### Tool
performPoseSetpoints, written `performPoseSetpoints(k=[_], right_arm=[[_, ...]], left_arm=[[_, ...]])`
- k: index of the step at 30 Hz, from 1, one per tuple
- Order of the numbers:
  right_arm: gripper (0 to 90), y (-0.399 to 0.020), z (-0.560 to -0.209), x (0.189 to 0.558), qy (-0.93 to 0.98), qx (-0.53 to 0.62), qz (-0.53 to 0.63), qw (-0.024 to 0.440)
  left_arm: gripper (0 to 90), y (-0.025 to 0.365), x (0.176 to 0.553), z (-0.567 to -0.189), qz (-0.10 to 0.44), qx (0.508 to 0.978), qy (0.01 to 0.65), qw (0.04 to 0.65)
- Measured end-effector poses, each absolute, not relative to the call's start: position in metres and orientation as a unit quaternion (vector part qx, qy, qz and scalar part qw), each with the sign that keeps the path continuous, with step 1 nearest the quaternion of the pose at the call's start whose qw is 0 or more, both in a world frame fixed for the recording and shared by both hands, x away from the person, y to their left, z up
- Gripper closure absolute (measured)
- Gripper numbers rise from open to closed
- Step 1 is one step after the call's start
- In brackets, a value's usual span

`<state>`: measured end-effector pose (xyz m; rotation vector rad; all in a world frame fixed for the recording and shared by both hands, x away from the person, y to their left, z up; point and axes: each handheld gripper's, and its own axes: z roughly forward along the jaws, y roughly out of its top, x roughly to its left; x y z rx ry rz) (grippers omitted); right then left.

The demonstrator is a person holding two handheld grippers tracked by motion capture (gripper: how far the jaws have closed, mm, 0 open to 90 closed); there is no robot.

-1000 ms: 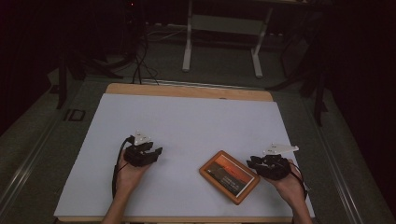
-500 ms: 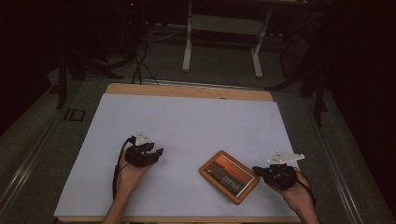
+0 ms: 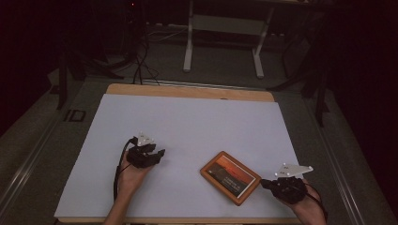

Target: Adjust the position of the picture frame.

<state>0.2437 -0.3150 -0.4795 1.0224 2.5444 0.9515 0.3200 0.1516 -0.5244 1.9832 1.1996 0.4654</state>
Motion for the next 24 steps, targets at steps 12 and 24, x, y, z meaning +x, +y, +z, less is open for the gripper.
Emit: performPoseSetpoints(k=[12, 24], right_arm=[[90.0, -0.314, -0.487, 0.243, 0.869, 0.368, 0.310, 0.116], [90.0, -0.304, -0.486, 0.256, 0.866, 0.376, 0.304, 0.126]], left_arm=[[52.7, 0.150, 0.322, -0.526, 0.176, 0.777, 0.471, 0.379], [52.3, 0.148, 0.323, -0.528, 0.176, 0.779, 0.472, 0.375]])
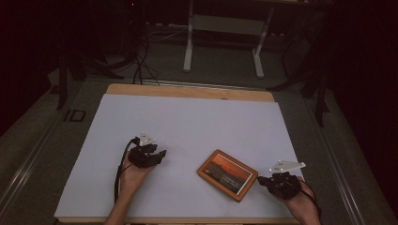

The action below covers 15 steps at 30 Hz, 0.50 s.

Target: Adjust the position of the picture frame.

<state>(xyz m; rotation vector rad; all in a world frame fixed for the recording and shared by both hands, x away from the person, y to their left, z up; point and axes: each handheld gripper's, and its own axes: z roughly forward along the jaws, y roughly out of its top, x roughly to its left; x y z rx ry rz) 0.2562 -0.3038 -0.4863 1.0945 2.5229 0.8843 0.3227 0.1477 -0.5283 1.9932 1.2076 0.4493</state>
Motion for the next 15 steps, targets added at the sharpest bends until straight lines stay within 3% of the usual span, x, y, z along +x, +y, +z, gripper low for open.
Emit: performPoseSetpoints(k=[15], right_arm=[[90.0, -0.281, -0.486, 0.294, 0.866, 0.378, 0.301, 0.129]], left_arm=[[52.4, 0.146, 0.322, -0.527, 0.173, 0.781, 0.464, 0.380]])
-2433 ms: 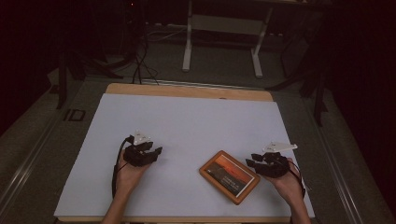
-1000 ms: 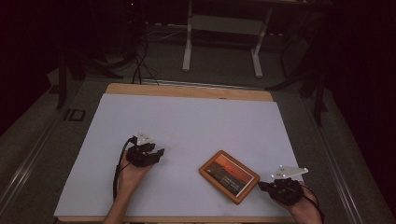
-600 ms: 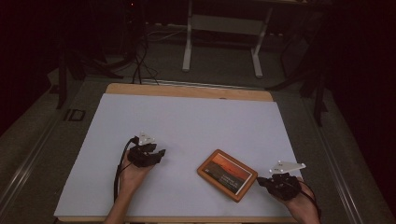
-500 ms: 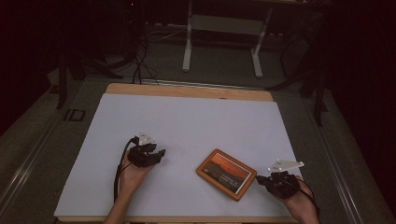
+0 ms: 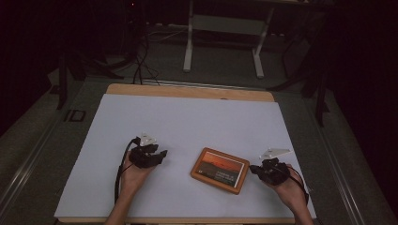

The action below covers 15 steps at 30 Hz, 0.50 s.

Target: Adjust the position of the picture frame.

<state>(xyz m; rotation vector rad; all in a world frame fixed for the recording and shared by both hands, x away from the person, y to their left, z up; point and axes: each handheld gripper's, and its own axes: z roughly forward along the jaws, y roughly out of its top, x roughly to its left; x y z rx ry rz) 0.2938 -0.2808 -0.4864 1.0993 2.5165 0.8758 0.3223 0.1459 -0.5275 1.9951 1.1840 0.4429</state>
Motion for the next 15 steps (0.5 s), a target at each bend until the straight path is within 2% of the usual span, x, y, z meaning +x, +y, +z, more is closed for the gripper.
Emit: performPoseSetpoints(k=[9, 15], right_arm=[[90.0, -0.265, -0.487, 0.316, 0.869, 0.378, 0.292, 0.130], [90.0, -0.263, -0.491, 0.319, 0.880, 0.374, 0.268, 0.113]], left_arm=[[52.4, 0.145, 0.321, -0.527, 0.174, 0.784, 0.457, 0.381], [52.4, 0.149, 0.321, -0.526, 0.173, 0.781, 0.460, 0.386]])
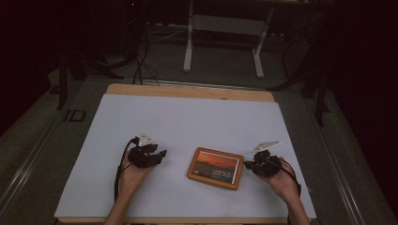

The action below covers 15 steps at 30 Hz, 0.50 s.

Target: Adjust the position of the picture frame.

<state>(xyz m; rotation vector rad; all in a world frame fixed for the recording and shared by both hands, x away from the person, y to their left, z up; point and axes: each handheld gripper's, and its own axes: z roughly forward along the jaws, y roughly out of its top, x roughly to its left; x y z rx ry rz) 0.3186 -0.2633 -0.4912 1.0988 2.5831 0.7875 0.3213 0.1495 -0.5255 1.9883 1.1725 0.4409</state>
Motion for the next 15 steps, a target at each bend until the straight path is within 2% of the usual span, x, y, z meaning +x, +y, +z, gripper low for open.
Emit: performPoseSetpoints(k=[15], right_arm=[[90.0, -0.232, -0.492, 0.340, 0.891, 0.366, 0.241, 0.115]], left_arm=[[52.4, 0.146, 0.322, -0.525, 0.167, 0.784, 0.449, 0.393]])
